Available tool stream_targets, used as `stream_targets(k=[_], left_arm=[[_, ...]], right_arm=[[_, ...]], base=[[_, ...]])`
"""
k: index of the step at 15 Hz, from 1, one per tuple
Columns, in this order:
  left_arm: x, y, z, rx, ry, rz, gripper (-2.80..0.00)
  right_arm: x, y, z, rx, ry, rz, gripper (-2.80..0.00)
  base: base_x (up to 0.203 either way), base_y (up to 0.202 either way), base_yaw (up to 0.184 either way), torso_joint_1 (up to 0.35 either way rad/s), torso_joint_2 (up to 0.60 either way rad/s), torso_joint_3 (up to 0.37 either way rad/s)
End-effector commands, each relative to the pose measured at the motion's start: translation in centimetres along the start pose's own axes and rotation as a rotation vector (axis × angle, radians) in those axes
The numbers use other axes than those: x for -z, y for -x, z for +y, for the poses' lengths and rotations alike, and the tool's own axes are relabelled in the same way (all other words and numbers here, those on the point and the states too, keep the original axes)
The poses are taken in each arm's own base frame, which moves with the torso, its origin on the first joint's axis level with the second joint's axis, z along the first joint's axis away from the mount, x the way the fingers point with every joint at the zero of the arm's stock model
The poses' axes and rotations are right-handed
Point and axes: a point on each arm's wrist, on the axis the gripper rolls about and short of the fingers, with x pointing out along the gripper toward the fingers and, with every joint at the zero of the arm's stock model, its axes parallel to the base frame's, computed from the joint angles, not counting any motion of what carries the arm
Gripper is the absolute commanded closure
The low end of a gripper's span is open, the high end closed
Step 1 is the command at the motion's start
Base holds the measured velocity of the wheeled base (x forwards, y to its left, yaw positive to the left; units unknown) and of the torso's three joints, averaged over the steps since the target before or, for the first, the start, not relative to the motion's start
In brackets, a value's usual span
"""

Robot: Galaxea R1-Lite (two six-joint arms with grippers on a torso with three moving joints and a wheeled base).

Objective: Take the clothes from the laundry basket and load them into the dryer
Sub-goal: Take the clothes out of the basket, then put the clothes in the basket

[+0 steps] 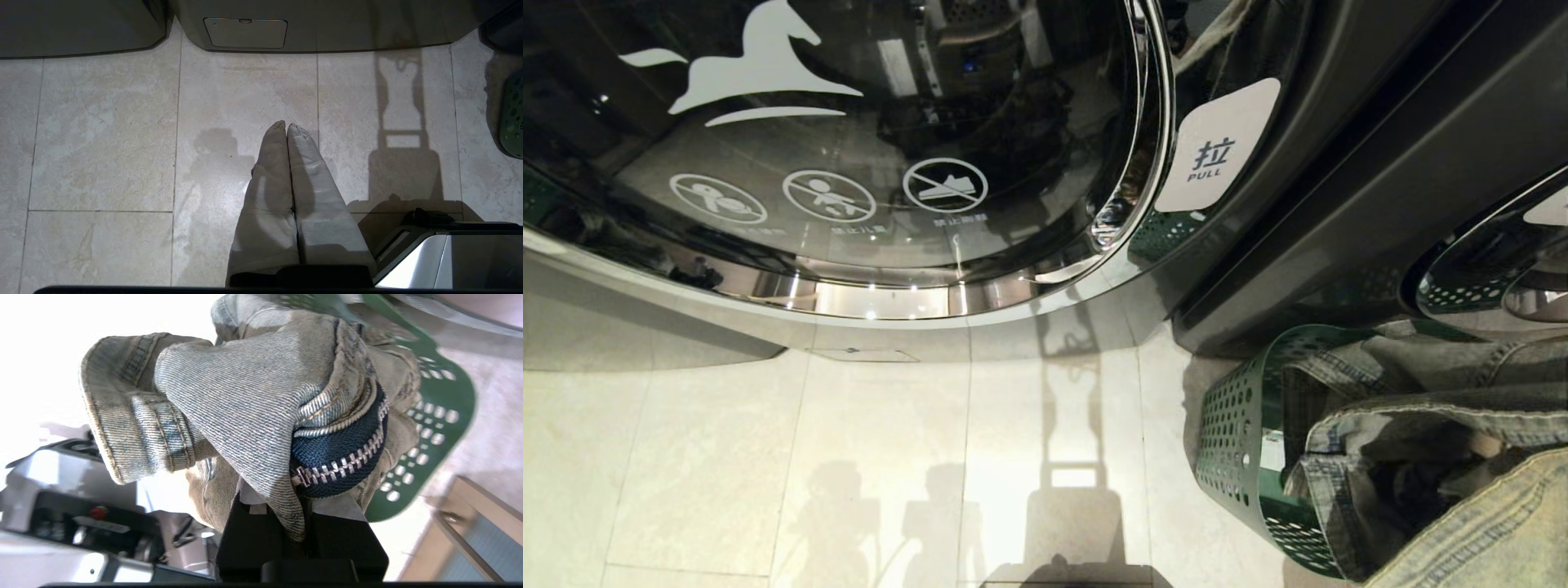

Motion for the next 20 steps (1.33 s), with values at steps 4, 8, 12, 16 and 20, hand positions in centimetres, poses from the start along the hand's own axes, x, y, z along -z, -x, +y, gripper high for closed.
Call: stream_targets(k=[4, 8, 12, 16, 20], left_arm=[[0.0, 0.0, 0.0, 0.0, 0.0, 0.002, 0.0], [0.0, 0.0, 0.0, -0.001, 0.004, 0.0, 0.0], [0.0, 0.0, 0.0, -0.001, 0.006, 0.0, 0.0], [0.0, 0.0, 0.0, -0.001, 0.006, 0.0, 0.0], [0.0, 0.0, 0.0, -0.001, 0.007, 0.001, 0.0]], right_arm=[[0.0, -0.2, 0.1, -0.043, -0.038, 0.014, 0.0], [0.2, -0.3, 0.1, -0.033, -0.065, 0.059, 0.0], [0.3, -1.7, 0.0, -0.033, -0.186, 0.137, 0.0], [0.3, -2.5, -0.2, 0.016, -0.267, 0.201, 0.0], [0.3, -2.0, -0.3, 0.065, -0.266, 0.212, 0.0]], base=[[0.0, 0.0, 0.0, 0.0, 0.0, 0.0], [0.0, 0.0, 0.0, 0.002, 0.0, 0.008], [0.0, 0.0, 0.0, 0.002, 0.0, 0.149], [0.0, 0.0, 0.0, 0.004, 0.0, 0.201], [0.0, 0.0, 0.0, 0.001, 0.0, 0.21]])
